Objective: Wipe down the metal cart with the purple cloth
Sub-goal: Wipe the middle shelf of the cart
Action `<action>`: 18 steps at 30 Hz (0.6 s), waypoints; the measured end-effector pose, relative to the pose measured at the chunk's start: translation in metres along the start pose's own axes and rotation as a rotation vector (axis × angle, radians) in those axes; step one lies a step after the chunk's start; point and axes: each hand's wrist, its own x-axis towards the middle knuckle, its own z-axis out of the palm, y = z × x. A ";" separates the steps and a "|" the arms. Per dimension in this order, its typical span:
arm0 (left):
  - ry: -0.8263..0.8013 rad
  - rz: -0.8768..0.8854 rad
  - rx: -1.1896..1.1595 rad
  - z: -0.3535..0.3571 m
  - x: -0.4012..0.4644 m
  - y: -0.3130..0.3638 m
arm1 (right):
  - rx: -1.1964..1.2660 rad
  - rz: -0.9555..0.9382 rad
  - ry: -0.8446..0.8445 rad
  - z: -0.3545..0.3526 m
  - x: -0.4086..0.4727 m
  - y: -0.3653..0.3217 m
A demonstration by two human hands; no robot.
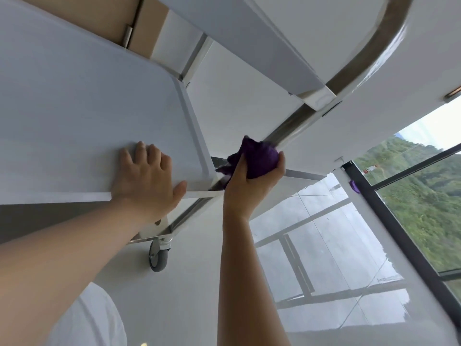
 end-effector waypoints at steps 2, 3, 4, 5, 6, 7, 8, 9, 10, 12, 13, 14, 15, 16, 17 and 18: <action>-0.004 0.004 0.020 -0.001 0.000 0.000 | -0.168 -0.302 0.077 0.006 0.023 -0.018; -0.002 0.006 0.028 -0.001 0.000 0.000 | -0.253 -0.429 0.105 0.010 0.031 -0.025; 0.001 0.007 0.032 -0.002 0.001 0.000 | -0.310 -0.520 0.115 0.012 0.037 -0.034; 0.004 0.006 0.033 -0.002 0.001 -0.001 | -0.339 -0.573 0.117 0.013 0.041 -0.037; 0.003 0.005 0.030 -0.003 0.001 -0.002 | -0.334 -0.588 0.109 0.012 0.041 -0.037; 0.003 0.005 0.026 -0.002 0.000 -0.003 | -0.274 -0.565 0.095 0.012 0.041 -0.034; 0.002 0.005 0.022 -0.002 0.000 -0.002 | -0.166 -0.501 0.081 0.012 0.041 -0.032; 0.000 0.005 0.021 -0.002 0.000 -0.002 | -0.037 -0.404 0.074 0.011 0.040 -0.032; -0.006 0.007 0.021 -0.001 -0.001 -0.001 | 0.044 -0.307 0.078 0.009 0.039 -0.032; -0.009 0.005 0.016 -0.001 0.000 0.000 | 0.041 -0.173 0.072 0.007 0.034 -0.028; -0.006 0.003 0.009 -0.001 0.000 0.001 | 0.035 -0.114 0.037 0.005 0.027 -0.026; -0.002 0.004 0.004 -0.001 -0.001 0.001 | 0.016 -0.048 0.008 0.002 0.018 -0.024; -0.001 0.007 0.004 -0.002 -0.001 0.002 | 0.001 0.008 -0.016 -0.001 0.011 -0.019; -0.003 0.010 0.010 -0.002 -0.002 0.003 | -0.005 0.074 -0.040 -0.003 0.003 -0.014; -0.005 0.011 0.016 -0.002 -0.002 0.003 | 0.015 0.142 -0.072 -0.003 -0.003 -0.007; -0.008 0.010 0.018 -0.003 -0.002 0.004 | 0.045 0.211 -0.107 -0.004 -0.007 0.000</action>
